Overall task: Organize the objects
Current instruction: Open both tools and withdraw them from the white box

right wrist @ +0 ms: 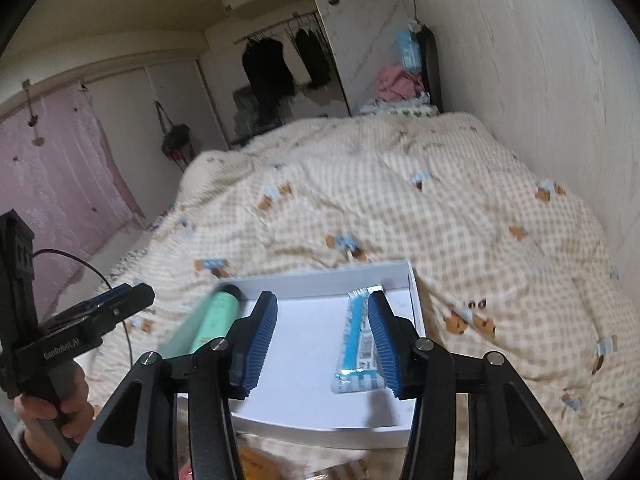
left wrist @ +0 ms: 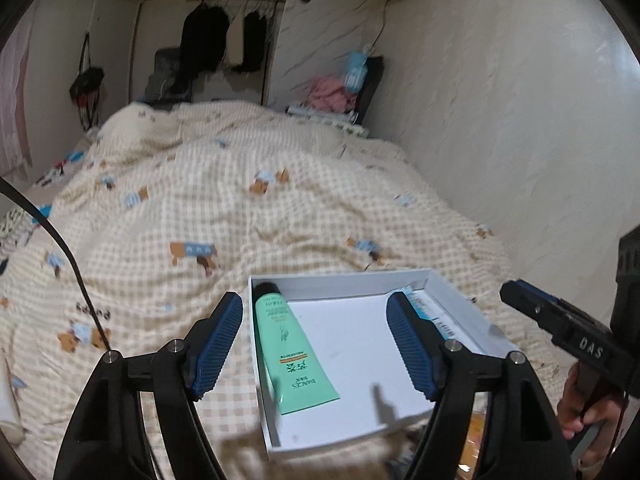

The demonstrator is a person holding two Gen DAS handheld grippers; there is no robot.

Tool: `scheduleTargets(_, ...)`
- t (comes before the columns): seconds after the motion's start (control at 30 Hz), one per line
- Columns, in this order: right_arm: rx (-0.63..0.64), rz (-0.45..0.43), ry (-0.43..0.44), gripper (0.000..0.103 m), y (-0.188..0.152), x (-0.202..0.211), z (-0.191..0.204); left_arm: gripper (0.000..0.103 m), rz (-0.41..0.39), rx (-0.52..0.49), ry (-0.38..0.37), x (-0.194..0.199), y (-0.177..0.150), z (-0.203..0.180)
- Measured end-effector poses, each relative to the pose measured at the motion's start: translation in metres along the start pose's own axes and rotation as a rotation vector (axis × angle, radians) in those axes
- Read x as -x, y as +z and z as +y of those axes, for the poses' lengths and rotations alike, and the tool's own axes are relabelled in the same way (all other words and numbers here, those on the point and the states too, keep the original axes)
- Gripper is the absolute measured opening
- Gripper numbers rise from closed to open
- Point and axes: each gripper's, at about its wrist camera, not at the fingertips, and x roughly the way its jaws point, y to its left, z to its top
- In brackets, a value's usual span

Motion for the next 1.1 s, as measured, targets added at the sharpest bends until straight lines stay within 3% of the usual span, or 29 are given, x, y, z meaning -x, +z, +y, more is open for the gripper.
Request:
scheduleTargets(0.37,0.069,-0.124,0.13,0.049,0.027,0.09,0.012,0.082,-0.175,-0.225,-0.087,0.102,0.014,-0.037)
scheduleTargets(0.53,0.146,-0.161,0.144,0.049,0.022,0.129,0.022,0.084,-0.278,-0.294,-0.073,0.137,0.009,-0.051)
scheduleTargets(0.67,0.17,-0.188,0.17,0.072,0.011,0.151,0.027,0.086,-0.294,-0.313,-0.1,0.153,0.002,-0.056)
scheduleTargets(0.73,0.183,-0.188,0.163,0.073,0.001,0.158,0.03,0.087,-0.301,-0.322,-0.107,0.161,-0.003,-0.059)
scheduleTargets(0.87,0.205,-0.194,0.163,0.099,-0.022,0.162,0.032,0.092,-0.292,-0.338,-0.12,0.168,-0.014,-0.064)
scheduleTargets(1.0,0.231,-0.243,0.109,0.102,-0.044,0.168,0.034,0.094,-0.284,-0.347,-0.148,0.172,-0.026,-0.068)
scheduleTargets(1.1,0.228,-0.192,0.143,0.102,-0.057,0.164,0.032,0.094,-0.264,-0.343,-0.176,0.172,-0.033,-0.069)
